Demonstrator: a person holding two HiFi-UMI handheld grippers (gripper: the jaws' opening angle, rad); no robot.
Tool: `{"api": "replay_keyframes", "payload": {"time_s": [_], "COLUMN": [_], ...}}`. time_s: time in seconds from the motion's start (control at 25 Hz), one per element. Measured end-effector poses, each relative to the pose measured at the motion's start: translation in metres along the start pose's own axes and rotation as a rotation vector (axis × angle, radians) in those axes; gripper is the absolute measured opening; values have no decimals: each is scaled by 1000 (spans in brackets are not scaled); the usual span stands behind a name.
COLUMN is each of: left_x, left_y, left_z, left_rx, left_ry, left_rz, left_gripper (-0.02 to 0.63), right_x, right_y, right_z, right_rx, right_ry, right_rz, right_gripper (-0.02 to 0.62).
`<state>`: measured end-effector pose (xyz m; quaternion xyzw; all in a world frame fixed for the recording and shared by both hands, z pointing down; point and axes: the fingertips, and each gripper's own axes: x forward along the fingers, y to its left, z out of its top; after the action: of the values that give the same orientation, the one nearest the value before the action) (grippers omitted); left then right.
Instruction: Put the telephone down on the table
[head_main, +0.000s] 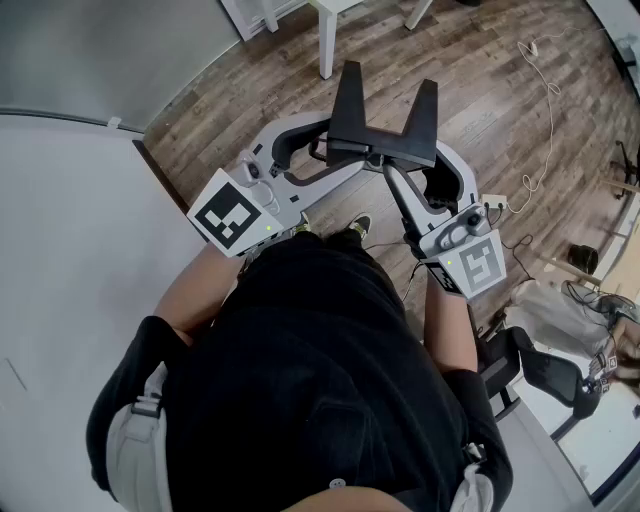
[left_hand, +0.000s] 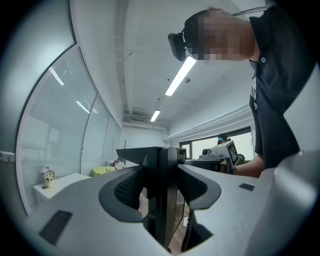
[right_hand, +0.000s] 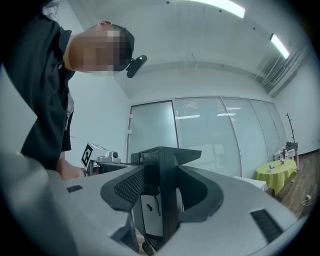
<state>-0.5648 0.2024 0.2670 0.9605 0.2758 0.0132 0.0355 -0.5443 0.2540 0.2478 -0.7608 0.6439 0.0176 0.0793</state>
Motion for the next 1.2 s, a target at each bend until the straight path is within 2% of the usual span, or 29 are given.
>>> {"api": "replay_keyframes", "payload": {"time_s": [0.16, 0.36, 0.68, 0.84, 1.2], "left_x": [-1, -5, -35, -38, -16], "left_y": [-2, -1, -3, 2, 27], "left_z": [3, 3, 2, 2, 2], "left_rx": [3, 9, 36, 22, 33], "left_ry": [-1, 13, 6, 5, 8], "left_rz": [1, -7, -34, -38, -43], "left_gripper": [215, 215, 215, 215, 215], "right_x": [-2, 0, 10, 15, 30], "right_y": [-2, 1, 30, 33, 1], "right_z": [-2, 0, -7, -8, -11], "right_rx": [-39, -38, -36, -30, -24], "right_ry": [27, 33, 38, 42, 49], "right_rz": [-17, -11, -33, -49, -41], "right_gripper": [225, 227, 227, 227, 227]}}
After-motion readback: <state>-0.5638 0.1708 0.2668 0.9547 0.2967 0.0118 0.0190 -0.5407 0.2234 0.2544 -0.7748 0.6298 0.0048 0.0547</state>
